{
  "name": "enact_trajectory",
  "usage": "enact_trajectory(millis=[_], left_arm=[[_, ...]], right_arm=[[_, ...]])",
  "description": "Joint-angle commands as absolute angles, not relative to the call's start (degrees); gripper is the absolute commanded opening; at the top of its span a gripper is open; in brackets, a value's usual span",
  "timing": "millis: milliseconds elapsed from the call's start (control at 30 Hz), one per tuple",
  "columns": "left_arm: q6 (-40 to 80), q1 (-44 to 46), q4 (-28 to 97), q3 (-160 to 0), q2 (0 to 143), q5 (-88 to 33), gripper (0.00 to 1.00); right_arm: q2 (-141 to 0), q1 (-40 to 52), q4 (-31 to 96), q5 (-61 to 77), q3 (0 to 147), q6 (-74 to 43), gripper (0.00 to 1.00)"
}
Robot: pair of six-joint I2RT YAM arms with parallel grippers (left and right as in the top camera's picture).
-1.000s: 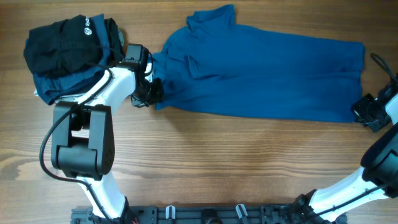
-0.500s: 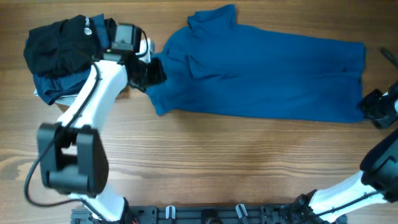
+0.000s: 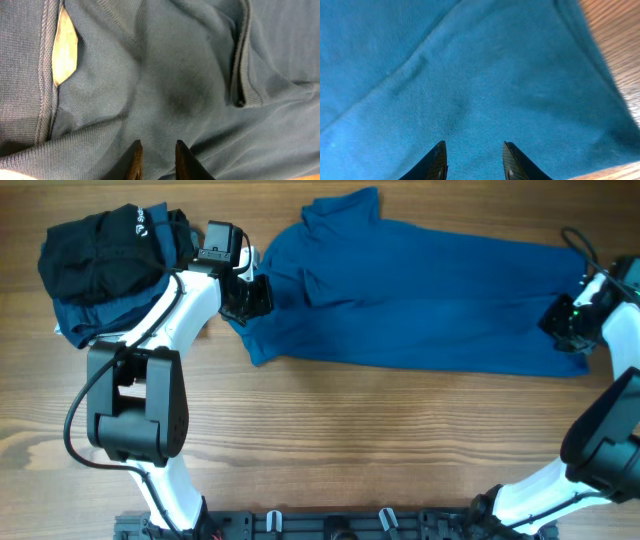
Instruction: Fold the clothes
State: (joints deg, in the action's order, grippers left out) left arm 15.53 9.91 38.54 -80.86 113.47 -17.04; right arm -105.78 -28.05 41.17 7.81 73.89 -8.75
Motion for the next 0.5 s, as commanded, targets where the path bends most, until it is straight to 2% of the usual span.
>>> enact_trajectory(millis=[0,367,467], left_arm=[[15.2,10.0,39.9,-80.8,114.2,-16.4,0.23],[15.2,10.4,41.3,-80.6,117.5,-16.4,0.22],[15.2,11.1,39.9,-80.6,118.6,-16.4,0.19]], right_arm=[[-110.4,-27.0,41.3,4.1,74.5,-7.9,0.36],[-114.9,-27.0,40.8,3.0,74.5,-7.8,0.36],[-114.9,-27.0,44.4,-3.3,74.5,-12.0,0.35]])
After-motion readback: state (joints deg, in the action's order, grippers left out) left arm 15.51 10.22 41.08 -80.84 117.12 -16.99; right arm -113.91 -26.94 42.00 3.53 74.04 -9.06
